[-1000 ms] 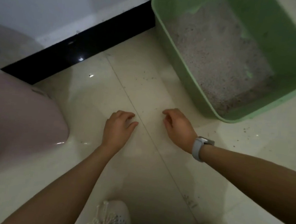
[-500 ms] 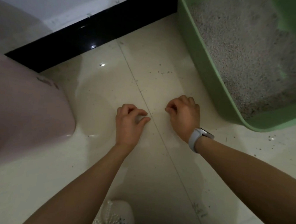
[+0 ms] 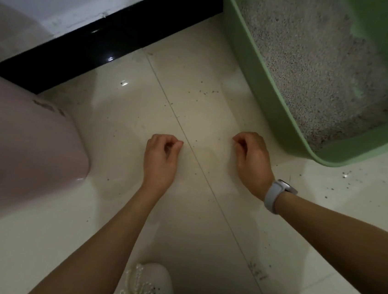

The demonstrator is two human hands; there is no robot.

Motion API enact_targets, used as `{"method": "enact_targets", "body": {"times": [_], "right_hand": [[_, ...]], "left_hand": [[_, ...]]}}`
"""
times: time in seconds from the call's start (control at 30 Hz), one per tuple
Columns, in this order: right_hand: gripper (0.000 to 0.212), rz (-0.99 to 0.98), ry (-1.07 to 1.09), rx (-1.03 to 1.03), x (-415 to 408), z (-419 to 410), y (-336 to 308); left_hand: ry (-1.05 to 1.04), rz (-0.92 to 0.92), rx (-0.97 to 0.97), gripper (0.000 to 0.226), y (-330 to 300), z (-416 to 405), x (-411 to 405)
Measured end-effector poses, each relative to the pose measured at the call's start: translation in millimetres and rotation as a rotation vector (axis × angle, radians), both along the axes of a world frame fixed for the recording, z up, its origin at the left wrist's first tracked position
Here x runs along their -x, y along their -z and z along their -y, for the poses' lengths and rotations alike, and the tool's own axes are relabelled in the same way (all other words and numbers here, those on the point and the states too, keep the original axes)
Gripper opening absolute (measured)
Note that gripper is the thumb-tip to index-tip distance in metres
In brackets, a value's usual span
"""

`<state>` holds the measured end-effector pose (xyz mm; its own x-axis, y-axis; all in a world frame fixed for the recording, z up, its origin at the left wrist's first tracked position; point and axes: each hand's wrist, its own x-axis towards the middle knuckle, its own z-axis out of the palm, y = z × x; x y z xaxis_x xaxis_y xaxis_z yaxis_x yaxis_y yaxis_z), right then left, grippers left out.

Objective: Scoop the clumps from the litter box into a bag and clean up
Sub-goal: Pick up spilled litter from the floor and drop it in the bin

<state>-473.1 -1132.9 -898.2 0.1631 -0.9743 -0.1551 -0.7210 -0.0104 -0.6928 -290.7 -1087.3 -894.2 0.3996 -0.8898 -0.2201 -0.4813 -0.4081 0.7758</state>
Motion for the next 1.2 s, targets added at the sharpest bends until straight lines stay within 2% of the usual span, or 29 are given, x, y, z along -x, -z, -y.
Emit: {"method": "enact_targets", "body": {"times": [0.13, 0.27, 0.33, 0.43, 0.57, 0.63, 0.67, 0.73, 0.8, 0.83, 1.0, 1.1, 1.13, 1.2], "right_hand": [[0.02, -0.072, -0.081, 0.003, 7, -7, 1], [0.023, -0.127, -0.096, 0.011, -6, 1, 0], [0.02, -0.163, -0.068, -0.015, -15, 6, 1], [0.016, -0.183, -0.059, -0.002, -22, 10, 4], [0.009, -0.176, -0.076, 0.035, -21, 16, 5], [0.009, -0.182, -0.089, 0.052, -23, 18, 6], [0.009, -0.201, -0.117, 0.054, -24, 18, 7], [0.009, -0.211, -0.15, 0.055, -26, 18, 10], [0.009, -0.055, -0.037, 0.007, -28, 20, 5], [0.011, 0.057, 0.062, -0.064, -29, 23, -1], [0.024, 0.661, 0.384, -0.58, -29, 38, -28], [0.016, 1.057, 0.464, -0.935, -24, 41, -39], [0.011, 1.151, 0.472, -1.032, -23, 41, -41], [0.012, 1.261, 0.507, -1.096, -22, 40, -41]], "left_hand": [[-0.192, -0.289, -0.062, 0.012, -16, 7, -1], [-0.411, -0.886, -0.058, 0.017, -28, 17, -6], [-0.451, -1.107, -0.047, 0.017, -31, 18, -11], [-0.441, -1.234, -0.037, 0.017, -35, 18, -17], [-0.508, -1.259, -0.1, 0.023, -39, 20, -23], [-0.534, -1.18, -0.159, 0.024, -36, 22, -22], [-0.5, -1.055, -0.184, 0.023, -34, 23, -20], [-0.3, -0.636, -0.221, 0.02, -26, 23, -14], [-0.068, -0.252, -0.179, 0.009, -17, 23, -7], [0.009, -0.151, -0.141, 0.004, -14, 24, -4], [0.212, 0.086, -0.042, 0.016, -2, 33, 8], [0.245, 0.139, -0.029, 0.015, 1, 34, 11], [0.249, 0.143, -0.029, 0.014, 1, 33, 11], [0.258, 0.149, -0.024, 0.011, 2, 33, 10]]}}
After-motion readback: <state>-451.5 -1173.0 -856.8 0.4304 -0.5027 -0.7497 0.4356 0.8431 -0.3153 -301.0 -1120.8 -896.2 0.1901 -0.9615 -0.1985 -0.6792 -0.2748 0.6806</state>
